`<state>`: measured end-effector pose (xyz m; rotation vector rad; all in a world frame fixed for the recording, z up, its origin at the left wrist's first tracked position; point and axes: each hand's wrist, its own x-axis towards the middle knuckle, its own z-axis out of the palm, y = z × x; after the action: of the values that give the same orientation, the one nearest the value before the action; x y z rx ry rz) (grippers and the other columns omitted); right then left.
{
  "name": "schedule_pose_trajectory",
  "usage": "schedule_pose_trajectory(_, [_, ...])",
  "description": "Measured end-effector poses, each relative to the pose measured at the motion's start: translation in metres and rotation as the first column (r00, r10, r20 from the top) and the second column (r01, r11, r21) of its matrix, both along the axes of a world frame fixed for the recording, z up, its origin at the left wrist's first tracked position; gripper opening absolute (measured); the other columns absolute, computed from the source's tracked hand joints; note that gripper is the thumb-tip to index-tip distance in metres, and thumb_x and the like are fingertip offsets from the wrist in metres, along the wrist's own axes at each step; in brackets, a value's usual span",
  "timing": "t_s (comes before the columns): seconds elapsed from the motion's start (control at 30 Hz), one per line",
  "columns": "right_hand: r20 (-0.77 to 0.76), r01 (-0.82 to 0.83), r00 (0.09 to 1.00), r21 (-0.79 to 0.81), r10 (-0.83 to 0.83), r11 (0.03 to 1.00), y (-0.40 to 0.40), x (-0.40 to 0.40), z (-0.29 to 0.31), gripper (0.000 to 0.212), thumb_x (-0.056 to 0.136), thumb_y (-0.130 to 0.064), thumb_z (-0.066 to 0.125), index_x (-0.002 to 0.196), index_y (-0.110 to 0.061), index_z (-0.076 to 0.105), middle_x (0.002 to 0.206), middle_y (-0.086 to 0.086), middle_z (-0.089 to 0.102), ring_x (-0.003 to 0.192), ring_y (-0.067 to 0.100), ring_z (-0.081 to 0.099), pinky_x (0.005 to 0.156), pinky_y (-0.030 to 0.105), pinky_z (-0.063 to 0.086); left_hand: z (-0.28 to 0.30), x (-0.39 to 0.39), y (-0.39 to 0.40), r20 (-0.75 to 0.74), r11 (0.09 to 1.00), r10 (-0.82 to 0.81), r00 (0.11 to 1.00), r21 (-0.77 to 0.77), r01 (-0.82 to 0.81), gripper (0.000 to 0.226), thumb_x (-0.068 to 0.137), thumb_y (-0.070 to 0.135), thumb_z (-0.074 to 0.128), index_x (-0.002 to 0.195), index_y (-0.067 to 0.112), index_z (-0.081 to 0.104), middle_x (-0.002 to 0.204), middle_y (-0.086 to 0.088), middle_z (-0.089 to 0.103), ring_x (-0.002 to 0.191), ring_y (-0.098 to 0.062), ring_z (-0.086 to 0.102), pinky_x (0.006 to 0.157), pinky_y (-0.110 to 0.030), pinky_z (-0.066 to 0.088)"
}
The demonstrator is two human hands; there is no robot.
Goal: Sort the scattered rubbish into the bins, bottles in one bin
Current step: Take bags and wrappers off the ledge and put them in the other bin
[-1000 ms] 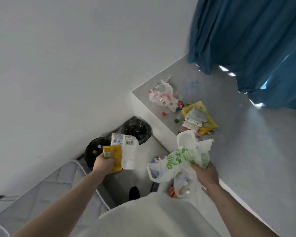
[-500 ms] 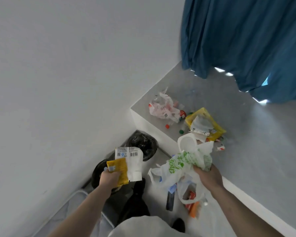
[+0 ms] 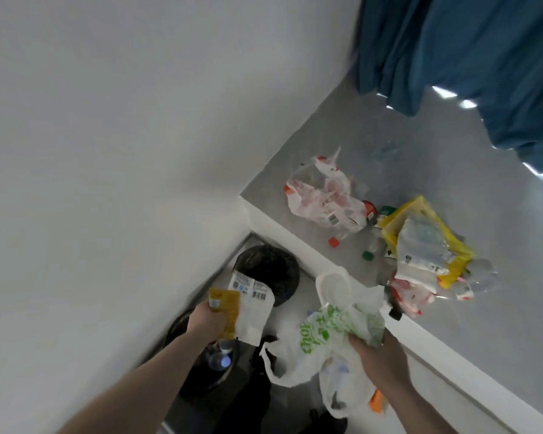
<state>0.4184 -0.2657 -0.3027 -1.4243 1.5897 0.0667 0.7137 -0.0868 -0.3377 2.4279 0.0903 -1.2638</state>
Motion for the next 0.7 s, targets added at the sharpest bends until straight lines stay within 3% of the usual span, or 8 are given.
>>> schedule_pose_trajectory(0.07, [-0.02, -0.008, 1.0, 0.031, 0.009, 0.999, -0.005, 0.015, -0.031, 0.036, 0.081, -0.035, 0.079, 0.115, -0.028, 0.067, 0.099, -0.008, 0.069, 0.092, 0.021, 0.063, 0.08, 0.032, 0.044, -0.047, 0.014, -0.01, -0.004, 1.0, -0.016, 1.0, 0.015, 0.016, 0.02, 0.077, 0.018, 0.053, 0.087, 0.02, 0.071, 0.08, -0.002, 0.075, 0.072, -0.021, 0.072, 0.072, -0.039, 0.063])
schedule_pose_trajectory(0.17, [-0.043, -0.039, 0.998, 0.038, 0.041, 0.999, -0.014, 0.03, -0.083, 0.027, 0.082, -0.036, 0.078, 0.107, -0.031, 0.067, 0.09, -0.013, 0.066, 0.083, 0.015, 0.058, 0.076, 0.031, 0.043, -0.109, 0.026, -0.034, -0.009, 0.996, -0.081, 0.997, 0.022, 0.082, 0.017, 0.083, 0.015, 0.053, 0.087, 0.017, 0.07, 0.081, -0.003, 0.074, 0.073, -0.021, 0.071, 0.068, -0.034, 0.061])
schedule_pose_trajectory(0.23, [-0.049, -0.066, 0.996, 0.042, 0.068, 0.997, -0.022, 0.037, -0.117, 0.023, 0.084, -0.036, 0.077, 0.104, -0.034, 0.065, 0.088, -0.016, 0.064, 0.08, 0.01, 0.057, 0.077, 0.03, 0.042, -0.15, 0.031, -0.05, 0.002, 0.99, -0.138, 0.99, 0.022, 0.138, 0.016, 0.088, 0.016, 0.052, 0.087, 0.017, 0.068, 0.085, -0.004, 0.073, 0.078, -0.022, 0.07, 0.074, -0.035, 0.06])
schedule_pose_trajectory(0.33, [-0.05, -0.114, 0.992, 0.043, 0.116, 0.993, -0.034, 0.047, -0.166, 0.018, 0.086, -0.032, 0.075, 0.099, -0.037, 0.065, 0.083, -0.023, 0.062, 0.076, -0.009, 0.052, 0.064, 0.02, 0.04, -0.212, 0.035, -0.068, 0.006, 0.976, -0.211, 0.977, 0.053, 0.211, 0.016, 0.089, 0.022, 0.052, 0.087, 0.017, 0.067, 0.087, -0.004, 0.071, 0.083, -0.025, 0.07, 0.08, -0.041, 0.061])
schedule_pose_trajectory(0.4, [-0.06, -0.143, 0.988, 0.034, 0.145, 0.989, -0.039, 0.05, -0.2, 0.019, 0.084, -0.036, 0.076, 0.101, -0.035, 0.068, 0.087, -0.018, 0.067, 0.079, -0.006, 0.057, 0.061, 0.014, 0.039, -0.248, 0.036, -0.082, 0.016, 0.969, -0.241, 0.97, 0.063, 0.24, 0.018, 0.093, 0.026, 0.051, 0.087, 0.017, 0.066, 0.089, -0.005, 0.071, 0.082, -0.025, 0.069, 0.079, -0.04, 0.06])
schedule_pose_trajectory(0.53, [-0.063, -0.174, 0.982, 0.058, 0.178, 0.983, -0.046, 0.056, -0.256, 0.013, 0.086, -0.039, 0.074, 0.095, -0.041, 0.065, 0.094, -0.011, 0.07, 0.084, 0.005, 0.064, 0.061, 0.019, 0.045, -0.311, 0.043, -0.104, 0.024, 0.953, -0.282, 0.959, 0.119, 0.277, 0.029, 0.102, 0.034, 0.043, 0.099, 0.013, 0.064, 0.1, -0.01, 0.067, 0.083, -0.023, 0.06, 0.074, -0.033, 0.048])
schedule_pose_trajectory(0.63, [-0.053, -0.218, 0.973, 0.085, 0.223, 0.972, -0.048, 0.06, -0.278, 0.018, 0.088, -0.031, 0.073, 0.084, -0.044, 0.061, 0.087, -0.014, 0.07, 0.082, 0.004, 0.065, 0.061, 0.019, 0.044, -0.339, 0.052, -0.115, -0.004, 0.949, -0.282, 0.959, 0.145, 0.28, 0.033, 0.103, 0.028, 0.044, 0.117, 0.006, 0.064, 0.117, -0.015, 0.067, 0.1, -0.03, 0.064, 0.079, -0.033, 0.046])
schedule_pose_trajectory(0.7, [-0.052, -0.239, 0.968, 0.096, 0.245, 0.966, -0.047, 0.061, -0.287, 0.021, 0.09, -0.026, 0.072, 0.085, -0.043, 0.061, 0.084, -0.016, 0.07, 0.079, -0.001, 0.063, 0.059, 0.016, 0.042, -0.348, 0.057, -0.119, 0.018, 0.959, -0.255, 0.967, 0.134, 0.25, 0.029, 0.101, 0.022, 0.047, 0.118, 0.007, 0.066, 0.113, -0.015, 0.068, 0.105, -0.034, 0.065, 0.081, -0.036, 0.049])
